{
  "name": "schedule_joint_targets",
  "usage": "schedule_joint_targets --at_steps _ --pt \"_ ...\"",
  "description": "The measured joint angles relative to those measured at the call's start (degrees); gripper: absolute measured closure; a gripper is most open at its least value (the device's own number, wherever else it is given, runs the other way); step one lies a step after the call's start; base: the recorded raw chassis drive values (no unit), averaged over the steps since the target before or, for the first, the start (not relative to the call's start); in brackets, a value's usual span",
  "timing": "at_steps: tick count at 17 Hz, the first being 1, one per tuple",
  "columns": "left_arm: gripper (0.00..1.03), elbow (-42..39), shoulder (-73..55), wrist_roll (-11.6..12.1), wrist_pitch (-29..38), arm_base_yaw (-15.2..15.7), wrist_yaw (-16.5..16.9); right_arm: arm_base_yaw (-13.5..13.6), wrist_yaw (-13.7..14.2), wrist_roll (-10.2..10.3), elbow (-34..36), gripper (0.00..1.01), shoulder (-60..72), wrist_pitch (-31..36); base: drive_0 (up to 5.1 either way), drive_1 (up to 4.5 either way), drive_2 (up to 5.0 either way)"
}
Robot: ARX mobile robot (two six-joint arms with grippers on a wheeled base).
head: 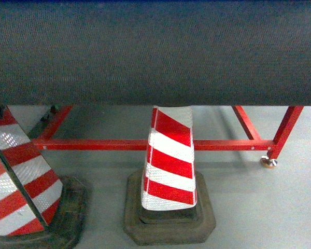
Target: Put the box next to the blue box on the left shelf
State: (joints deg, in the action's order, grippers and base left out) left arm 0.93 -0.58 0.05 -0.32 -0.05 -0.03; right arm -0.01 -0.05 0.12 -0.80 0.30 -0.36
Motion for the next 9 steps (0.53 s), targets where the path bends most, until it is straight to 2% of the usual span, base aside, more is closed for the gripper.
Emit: schedule_joint_targets --at_steps 9 --pt "0.05 0.00 0.00 -0.02 -0.02 0.00 -0.02 0.00 0.00 0.02 0.00 0.03 0.00 0.02 0.0 0.00 0.0"
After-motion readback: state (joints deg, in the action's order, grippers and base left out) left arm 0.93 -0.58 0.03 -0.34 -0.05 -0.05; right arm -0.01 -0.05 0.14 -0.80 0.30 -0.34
